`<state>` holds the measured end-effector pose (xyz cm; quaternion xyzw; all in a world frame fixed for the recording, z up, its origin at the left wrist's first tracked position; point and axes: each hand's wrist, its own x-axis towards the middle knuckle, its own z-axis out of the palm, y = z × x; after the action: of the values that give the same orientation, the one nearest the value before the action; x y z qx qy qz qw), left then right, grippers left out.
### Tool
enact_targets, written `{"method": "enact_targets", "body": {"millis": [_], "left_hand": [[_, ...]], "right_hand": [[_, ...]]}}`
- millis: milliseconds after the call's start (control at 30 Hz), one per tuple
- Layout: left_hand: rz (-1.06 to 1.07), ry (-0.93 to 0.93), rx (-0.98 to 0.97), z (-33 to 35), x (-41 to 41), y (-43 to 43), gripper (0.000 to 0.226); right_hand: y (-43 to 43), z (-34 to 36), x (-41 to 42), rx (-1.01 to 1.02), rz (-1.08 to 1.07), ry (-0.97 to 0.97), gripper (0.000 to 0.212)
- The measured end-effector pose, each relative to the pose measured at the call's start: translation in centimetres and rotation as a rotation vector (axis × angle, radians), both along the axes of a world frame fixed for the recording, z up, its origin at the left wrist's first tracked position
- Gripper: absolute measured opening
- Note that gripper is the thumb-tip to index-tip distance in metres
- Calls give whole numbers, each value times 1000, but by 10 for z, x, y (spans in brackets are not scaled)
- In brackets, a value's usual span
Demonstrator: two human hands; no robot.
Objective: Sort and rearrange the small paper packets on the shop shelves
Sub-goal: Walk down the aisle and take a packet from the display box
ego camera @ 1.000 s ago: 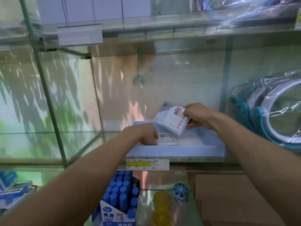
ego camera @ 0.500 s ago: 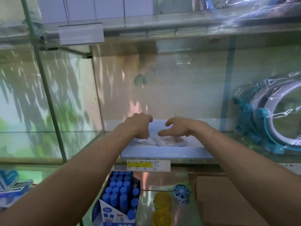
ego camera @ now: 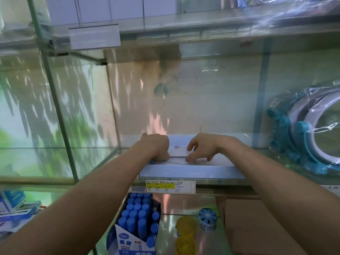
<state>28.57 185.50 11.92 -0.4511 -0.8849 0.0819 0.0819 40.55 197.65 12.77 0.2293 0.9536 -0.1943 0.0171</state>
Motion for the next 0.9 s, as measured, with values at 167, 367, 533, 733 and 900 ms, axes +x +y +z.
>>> {"method": "enact_targets", "body": {"millis": [167,367,533,733,900], "left_hand": [[12,-151,9,-4,-13,1,56],[-21,37,-29,-5,-3,8,24],[-20,78,12,-11,-5,7,27],[-81,13,94,-14,-6,8,41],[-58,-79,49,-11,-5,7,47]], "right_hand": [[4,-3,-2,-5,-33,33,41],[-2,0,-6,-32,16,-84,52],[3,-13,-16,253,-9,39,43],[13,-4,-3,-145,-13,150,36],[16,-9,-2,-111,5,182,33]]}}
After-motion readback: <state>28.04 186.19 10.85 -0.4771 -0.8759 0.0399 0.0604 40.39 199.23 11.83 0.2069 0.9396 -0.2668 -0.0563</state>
